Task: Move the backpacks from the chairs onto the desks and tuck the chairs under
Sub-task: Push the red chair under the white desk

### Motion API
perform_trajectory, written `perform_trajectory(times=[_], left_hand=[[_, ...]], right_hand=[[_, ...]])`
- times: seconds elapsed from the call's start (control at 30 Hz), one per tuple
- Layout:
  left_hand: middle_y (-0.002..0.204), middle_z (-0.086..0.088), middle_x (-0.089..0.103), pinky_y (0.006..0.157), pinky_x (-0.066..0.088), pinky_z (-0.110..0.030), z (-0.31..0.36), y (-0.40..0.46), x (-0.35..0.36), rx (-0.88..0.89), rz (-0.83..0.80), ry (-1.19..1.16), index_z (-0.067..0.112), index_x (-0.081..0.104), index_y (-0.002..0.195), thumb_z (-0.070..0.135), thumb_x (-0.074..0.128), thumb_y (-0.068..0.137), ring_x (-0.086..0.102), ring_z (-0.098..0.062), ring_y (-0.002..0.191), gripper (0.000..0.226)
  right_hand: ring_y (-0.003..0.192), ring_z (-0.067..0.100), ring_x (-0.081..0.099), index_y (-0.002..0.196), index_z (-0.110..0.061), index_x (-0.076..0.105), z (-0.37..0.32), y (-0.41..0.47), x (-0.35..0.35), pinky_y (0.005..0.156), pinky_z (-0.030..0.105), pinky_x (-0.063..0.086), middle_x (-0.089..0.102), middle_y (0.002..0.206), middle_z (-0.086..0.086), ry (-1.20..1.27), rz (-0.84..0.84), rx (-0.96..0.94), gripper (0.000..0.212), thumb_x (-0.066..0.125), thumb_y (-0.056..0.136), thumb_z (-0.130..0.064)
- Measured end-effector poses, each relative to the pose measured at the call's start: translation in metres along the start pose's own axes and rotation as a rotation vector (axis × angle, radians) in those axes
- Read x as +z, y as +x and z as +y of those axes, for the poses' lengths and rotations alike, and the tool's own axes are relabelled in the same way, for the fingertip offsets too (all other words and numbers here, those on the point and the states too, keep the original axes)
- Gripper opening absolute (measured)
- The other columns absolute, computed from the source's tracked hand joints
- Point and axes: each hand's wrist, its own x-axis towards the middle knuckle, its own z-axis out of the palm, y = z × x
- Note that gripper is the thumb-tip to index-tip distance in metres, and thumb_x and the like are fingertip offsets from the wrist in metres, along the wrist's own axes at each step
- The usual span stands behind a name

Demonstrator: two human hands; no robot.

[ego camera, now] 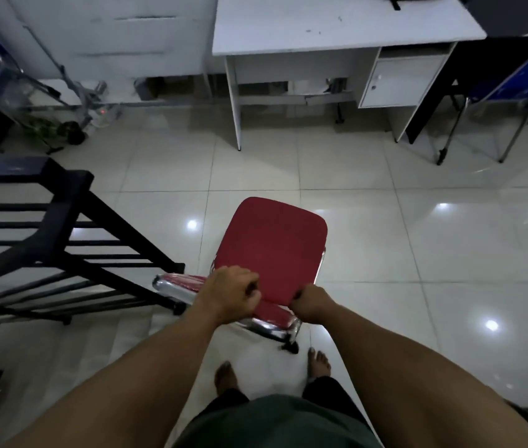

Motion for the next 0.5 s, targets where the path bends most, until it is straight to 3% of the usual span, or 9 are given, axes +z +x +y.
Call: perform_trajectory(times=[0.1,0.23,0.3,0.37,0.43,0.5], left_hand=[[0.071,0.007,0.055,0.06,0.044,-0.029,-0.042,-0.025,-0.014,0.074,-0.065,0.048,0.021,0.057,0.072,0.046,0.055,0.084,0.048,-0.013,0.065,0.027],[0.092,0.011,0.051,0.077,0.04,-0.025,-0.074,-0.046,-0.027,0.185,-0.218,0.109,0.029,0.057,0.094,0.071,0.049,0.083,0.046,-0.008,0.085,0.044],[0.1,0.01,0.052,0.081,0.042,-0.026,-0.081,-0.044,-0.028,0.272,-0.254,0.155,0.029,0.056,0.104,0.062,0.056,0.08,0.048,-0.01,0.091,0.041],[0.105,0.006,0.055,0.08,0.046,-0.028,-0.088,-0.036,-0.028,0.287,-0.289,0.185,0.025,0.055,0.112,0.043,0.064,0.075,0.052,-0.015,0.094,0.042],[0.105,0.002,0.057,0.075,0.047,-0.031,-0.09,-0.031,-0.025,0.278,-0.304,0.22,0.022,0.056,0.111,0.033,0.067,0.07,0.055,-0.02,0.094,0.043],[0.1,0.002,0.059,0.073,0.046,-0.032,-0.091,-0.03,-0.023,0.273,-0.291,0.284,0.023,0.057,0.105,0.035,0.064,0.069,0.056,-0.021,0.091,0.038]], right_hand=[[0.09,0.031,0.067,0.083,-0.01,0.067,-0.021,-0.004,0.022,0.07,0.029,0.048,0.063,0.085,0.01,0.051,0.028,0.074,0.015,0.055,0.083,-0.019],[0.074,0.023,0.058,0.091,-0.007,0.069,-0.035,-0.007,0.037,0.059,0.024,0.042,0.065,0.085,0.009,0.155,0.152,0.174,0.022,0.054,0.081,-0.021],[0.072,0.019,0.061,0.087,-0.01,0.07,-0.039,-0.015,0.037,0.053,0.023,0.041,0.066,0.08,0.004,0.225,0.19,0.171,0.018,0.058,0.082,-0.021],[0.076,0.018,0.065,0.084,-0.015,0.072,-0.044,-0.021,0.039,0.062,0.025,0.047,0.07,0.081,0.002,0.32,0.225,0.131,0.016,0.065,0.084,-0.029],[0.077,0.015,0.066,0.084,-0.017,0.072,-0.049,-0.031,0.043,0.074,0.03,0.051,0.072,0.081,-0.001,0.385,0.225,0.093,0.03,0.069,0.083,-0.047],[0.081,0.014,0.066,0.086,-0.021,0.071,-0.053,-0.038,0.048,0.08,0.034,0.054,0.072,0.085,-0.004,0.352,0.196,0.037,0.047,0.063,0.079,-0.066]])
